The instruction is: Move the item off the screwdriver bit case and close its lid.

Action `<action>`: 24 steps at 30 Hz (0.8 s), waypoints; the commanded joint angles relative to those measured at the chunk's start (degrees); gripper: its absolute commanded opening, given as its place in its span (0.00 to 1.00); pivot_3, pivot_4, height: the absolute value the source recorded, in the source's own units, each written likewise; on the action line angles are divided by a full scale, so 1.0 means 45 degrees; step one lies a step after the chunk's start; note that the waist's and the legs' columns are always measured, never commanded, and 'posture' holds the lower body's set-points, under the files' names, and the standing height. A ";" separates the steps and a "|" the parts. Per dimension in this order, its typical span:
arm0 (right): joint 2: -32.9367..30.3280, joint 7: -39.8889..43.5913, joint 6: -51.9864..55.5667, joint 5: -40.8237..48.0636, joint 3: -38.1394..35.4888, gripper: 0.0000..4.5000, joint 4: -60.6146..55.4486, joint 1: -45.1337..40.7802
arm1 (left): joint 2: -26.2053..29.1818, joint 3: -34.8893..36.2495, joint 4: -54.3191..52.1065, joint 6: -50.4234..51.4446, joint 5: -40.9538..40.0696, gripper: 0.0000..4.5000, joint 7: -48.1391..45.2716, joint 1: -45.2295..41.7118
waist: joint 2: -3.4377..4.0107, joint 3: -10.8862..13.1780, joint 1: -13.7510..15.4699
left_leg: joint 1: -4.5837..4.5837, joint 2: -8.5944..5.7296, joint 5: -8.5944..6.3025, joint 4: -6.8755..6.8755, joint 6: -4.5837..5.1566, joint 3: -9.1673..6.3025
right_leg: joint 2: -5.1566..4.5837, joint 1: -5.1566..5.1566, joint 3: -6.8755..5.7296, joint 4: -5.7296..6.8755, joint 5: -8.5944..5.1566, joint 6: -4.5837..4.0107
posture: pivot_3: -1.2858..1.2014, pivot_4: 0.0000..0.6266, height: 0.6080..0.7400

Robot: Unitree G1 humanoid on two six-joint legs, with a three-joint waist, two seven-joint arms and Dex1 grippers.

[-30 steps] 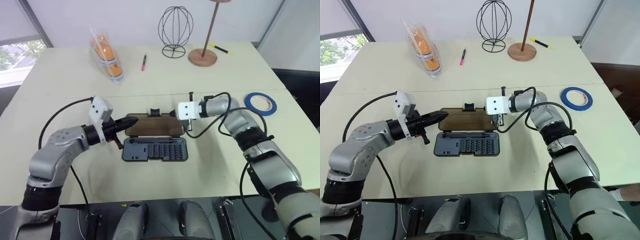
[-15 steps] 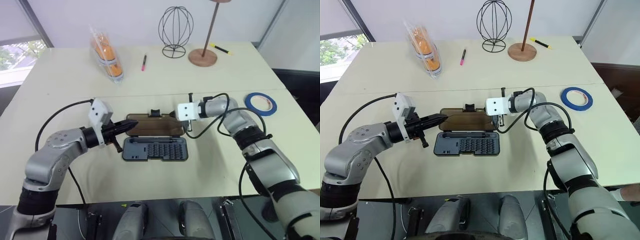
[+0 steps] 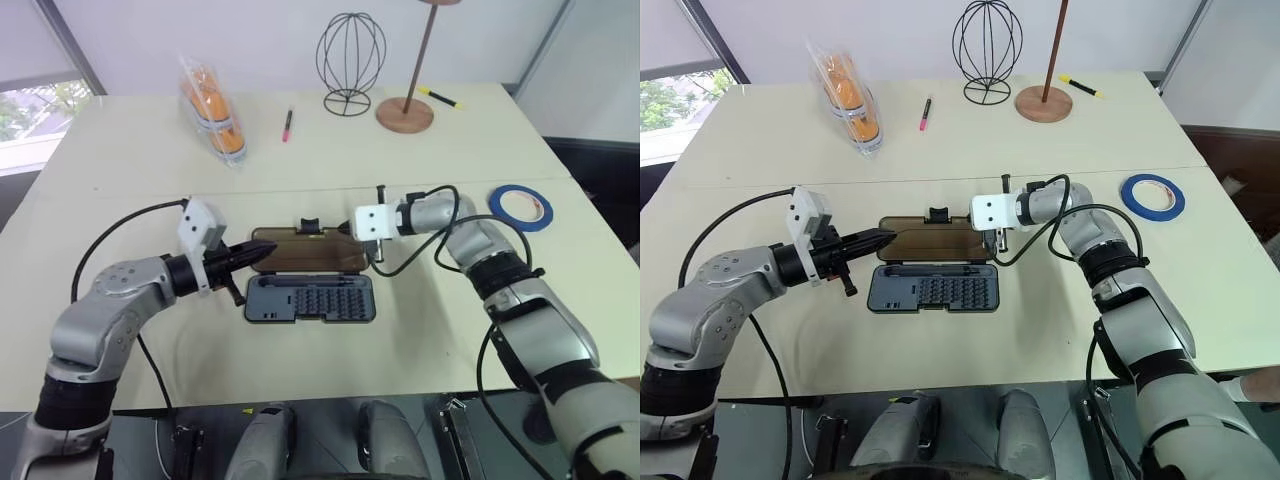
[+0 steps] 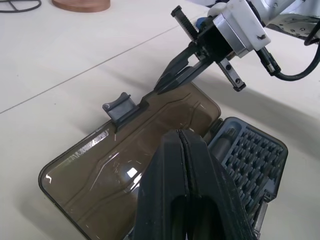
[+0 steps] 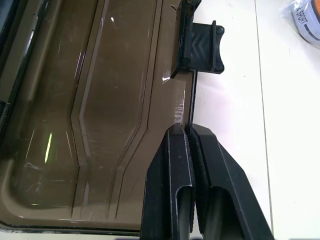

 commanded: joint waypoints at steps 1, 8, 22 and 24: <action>0.0003 0.0118 -0.0039 0.0090 -0.0114 0.01 -0.0524 -0.0092 | 0.0134 0.0118 -0.0363 -0.0181 -0.0058 0.00 -0.0074 0.0084 | 0.0000 0.0000 -0.0001 | 0.0000 0.0000 0.0000 0.0000 0.0000 0.0000 | 0.0000 0.0000 0.0000 0.0000 0.0000 0.0000 | 0.52 0.24 1.00; -0.0032 0.0231 0.0112 0.0183 -0.0142 0.01 -0.0876 0.0104 | 0.0775 0.0332 -0.0820 0.0069 -0.0378 0.00 -0.0656 0.1224 | 0.0001 0.0001 -0.0045 | 0.0000 0.0001 0.0000 -0.0008 0.0000 0.0000 | -0.0001 -0.0005 0.0003 -0.0001 -0.0001 -0.0001 | 0.52 0.24 1.00; -0.0183 0.0547 0.0438 0.0317 -0.0269 0.84 -0.1262 0.0219 | 0.0783 0.0456 -0.1103 0.0187 -0.0683 0.00 -0.0426 0.1406 | 0.0004 0.0003 0.0024 | -0.0001 0.0000 -0.0001 -0.0009 0.0002 -0.0001 | -0.0001 -0.0006 0.0003 -0.0001 -0.0001 -0.0001 | 0.52 0.24 1.00; -0.0193 0.0457 0.0538 0.0380 -0.0382 0.84 -0.1343 0.0161 | 0.0894 0.0563 -0.1310 0.0368 -0.0909 0.00 -0.0491 0.1598 | 0.0004 0.0003 0.0020 | -0.0002 0.0000 -0.0001 -0.0009 0.0002 -0.0001 | -0.0002 -0.0007 0.0003 -0.0001 -0.0001 -0.0001 | 0.52 0.24 1.00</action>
